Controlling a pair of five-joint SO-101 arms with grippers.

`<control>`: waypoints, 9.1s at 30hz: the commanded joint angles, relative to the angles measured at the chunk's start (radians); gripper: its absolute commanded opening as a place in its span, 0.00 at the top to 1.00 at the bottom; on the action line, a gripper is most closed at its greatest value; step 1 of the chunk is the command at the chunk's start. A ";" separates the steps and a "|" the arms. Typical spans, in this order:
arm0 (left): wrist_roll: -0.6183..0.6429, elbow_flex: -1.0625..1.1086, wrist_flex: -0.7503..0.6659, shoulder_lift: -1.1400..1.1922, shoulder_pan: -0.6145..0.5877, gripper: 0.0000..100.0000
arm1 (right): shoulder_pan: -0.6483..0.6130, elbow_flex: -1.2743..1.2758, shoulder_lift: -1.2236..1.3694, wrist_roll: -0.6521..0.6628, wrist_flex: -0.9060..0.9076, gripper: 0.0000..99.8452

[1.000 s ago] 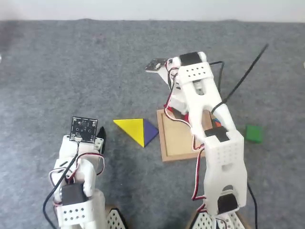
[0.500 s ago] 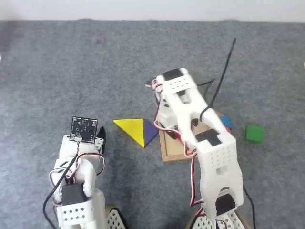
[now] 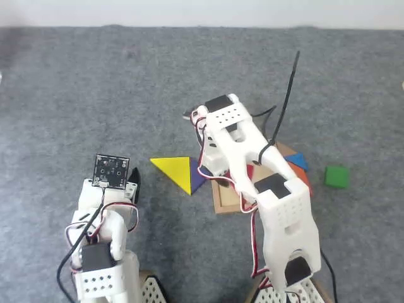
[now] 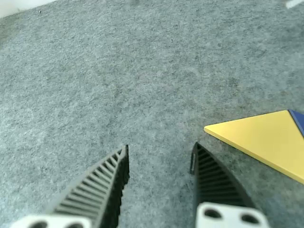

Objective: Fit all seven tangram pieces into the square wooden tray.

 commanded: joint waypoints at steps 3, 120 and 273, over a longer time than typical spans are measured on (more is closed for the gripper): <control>-0.005 -0.002 0.005 0.000 0.005 0.79 | 0.097 -0.011 -0.077 0.034 -0.021 0.65; -0.006 -0.004 0.284 -0.017 -0.009 0.79 | -0.329 0.212 -0.104 0.428 -0.657 0.58; -0.086 -1.152 -0.292 1.752 -1.097 0.69 | -0.452 0.172 -0.246 0.463 -0.492 0.39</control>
